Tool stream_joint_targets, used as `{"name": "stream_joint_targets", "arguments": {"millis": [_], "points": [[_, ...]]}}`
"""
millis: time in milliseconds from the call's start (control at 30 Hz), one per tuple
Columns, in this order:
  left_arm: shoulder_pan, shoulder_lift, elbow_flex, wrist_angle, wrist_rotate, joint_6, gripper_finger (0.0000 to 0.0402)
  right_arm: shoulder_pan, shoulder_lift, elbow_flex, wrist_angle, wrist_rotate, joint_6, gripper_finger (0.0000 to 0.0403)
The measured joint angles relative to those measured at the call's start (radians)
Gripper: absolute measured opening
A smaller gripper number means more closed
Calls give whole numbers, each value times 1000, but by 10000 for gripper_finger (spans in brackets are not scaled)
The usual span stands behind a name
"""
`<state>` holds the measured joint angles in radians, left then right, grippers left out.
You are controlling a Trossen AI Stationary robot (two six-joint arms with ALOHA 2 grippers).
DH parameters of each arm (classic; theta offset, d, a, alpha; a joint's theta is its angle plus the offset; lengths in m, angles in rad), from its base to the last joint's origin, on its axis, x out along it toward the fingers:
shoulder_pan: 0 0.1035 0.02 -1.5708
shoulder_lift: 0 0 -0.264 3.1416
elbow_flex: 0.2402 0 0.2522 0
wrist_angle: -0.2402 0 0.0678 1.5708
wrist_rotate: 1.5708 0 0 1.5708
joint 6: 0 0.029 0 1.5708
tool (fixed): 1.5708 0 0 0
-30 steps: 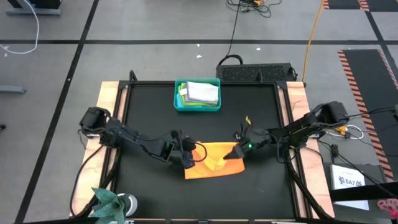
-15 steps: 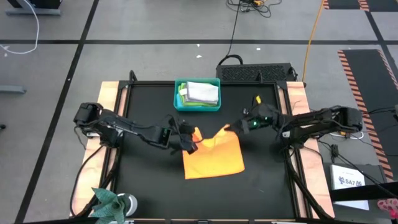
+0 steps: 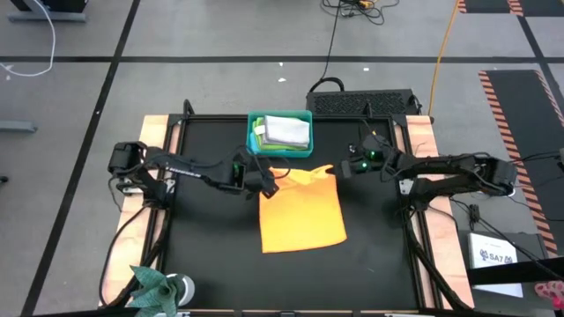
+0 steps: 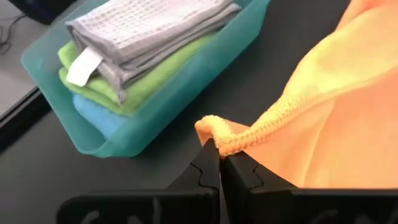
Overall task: Fold microfiber towels
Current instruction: Fold the orange microfiber towel
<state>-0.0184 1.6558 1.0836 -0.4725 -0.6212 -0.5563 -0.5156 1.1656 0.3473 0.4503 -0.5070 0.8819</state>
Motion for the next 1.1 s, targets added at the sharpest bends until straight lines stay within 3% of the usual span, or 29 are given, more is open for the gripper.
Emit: {"name": "stream_joint_targets", "arguments": {"millis": [400,667,800,1100], "points": [[-28,0,0,-127,164,-60,3,38,-1,0,20,-137,37,0],[-95,0,0,-220,288,-129,2,149,-1,0,-103,-209,60,0],[-139,0,0,-219,296,-188,4,215,-1,0,-180,-207,59,0],[-234,0,0,-214,310,-321,2,329,-1,0,-180,-205,109,0]]}}
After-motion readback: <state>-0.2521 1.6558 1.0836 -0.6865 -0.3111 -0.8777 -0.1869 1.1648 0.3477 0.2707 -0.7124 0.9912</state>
